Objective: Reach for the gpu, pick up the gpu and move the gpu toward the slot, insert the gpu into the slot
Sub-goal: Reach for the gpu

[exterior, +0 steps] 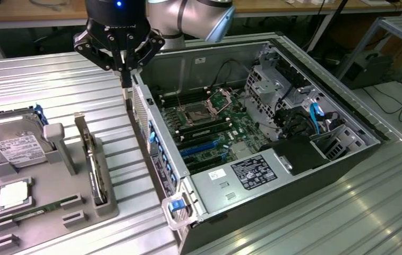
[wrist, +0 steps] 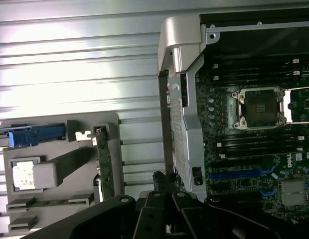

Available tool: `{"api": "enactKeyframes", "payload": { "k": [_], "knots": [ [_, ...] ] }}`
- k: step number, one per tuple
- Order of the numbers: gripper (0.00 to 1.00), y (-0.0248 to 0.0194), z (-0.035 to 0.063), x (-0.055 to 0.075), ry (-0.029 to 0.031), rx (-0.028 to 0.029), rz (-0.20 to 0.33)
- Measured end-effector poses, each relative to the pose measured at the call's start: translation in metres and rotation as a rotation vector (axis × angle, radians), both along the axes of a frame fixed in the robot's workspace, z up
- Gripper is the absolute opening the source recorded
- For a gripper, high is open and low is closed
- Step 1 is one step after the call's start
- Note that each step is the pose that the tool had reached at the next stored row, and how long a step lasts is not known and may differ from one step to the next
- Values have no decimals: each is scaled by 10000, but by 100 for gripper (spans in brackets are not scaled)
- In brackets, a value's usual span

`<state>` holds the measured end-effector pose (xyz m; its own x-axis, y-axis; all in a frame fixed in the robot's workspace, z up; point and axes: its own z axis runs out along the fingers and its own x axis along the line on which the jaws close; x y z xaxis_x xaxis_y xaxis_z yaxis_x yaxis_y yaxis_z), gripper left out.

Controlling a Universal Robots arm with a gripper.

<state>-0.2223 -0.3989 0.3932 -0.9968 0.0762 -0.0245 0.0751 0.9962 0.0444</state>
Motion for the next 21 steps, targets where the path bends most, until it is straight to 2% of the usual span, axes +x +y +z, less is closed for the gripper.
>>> {"api": "enactKeyframes", "payload": {
  "k": [21],
  "knots": [
    [11,0,-3,-205,0,0,0]
  ]
}}
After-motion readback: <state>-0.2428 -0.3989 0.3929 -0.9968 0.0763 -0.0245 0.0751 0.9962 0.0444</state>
